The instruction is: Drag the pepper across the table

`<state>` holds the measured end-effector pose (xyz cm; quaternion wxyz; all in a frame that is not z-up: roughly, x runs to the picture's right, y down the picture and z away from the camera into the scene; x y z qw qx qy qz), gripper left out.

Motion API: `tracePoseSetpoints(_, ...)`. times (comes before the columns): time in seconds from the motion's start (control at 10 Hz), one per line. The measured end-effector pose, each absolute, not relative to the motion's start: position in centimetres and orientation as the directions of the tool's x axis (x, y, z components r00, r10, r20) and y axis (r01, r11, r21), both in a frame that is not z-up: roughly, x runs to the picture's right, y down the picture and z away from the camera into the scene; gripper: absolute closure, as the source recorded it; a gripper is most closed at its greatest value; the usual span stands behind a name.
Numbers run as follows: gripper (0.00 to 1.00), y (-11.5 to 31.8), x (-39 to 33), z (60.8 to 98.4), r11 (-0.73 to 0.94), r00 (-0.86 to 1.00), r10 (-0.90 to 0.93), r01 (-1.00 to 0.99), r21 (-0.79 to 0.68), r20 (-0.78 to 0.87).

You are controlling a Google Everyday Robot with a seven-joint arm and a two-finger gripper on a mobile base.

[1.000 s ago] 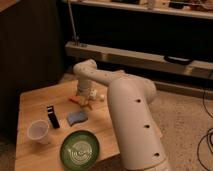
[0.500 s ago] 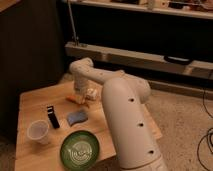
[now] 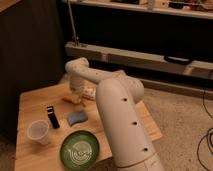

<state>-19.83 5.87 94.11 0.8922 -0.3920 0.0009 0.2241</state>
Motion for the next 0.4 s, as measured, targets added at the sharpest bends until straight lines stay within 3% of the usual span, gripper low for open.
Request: tracePoseSetpoints(0.4, 0.67, 5.9, -21.9, 94.1, 0.599, 0.911, 0.384, -0.371, -0.71, -0.151)
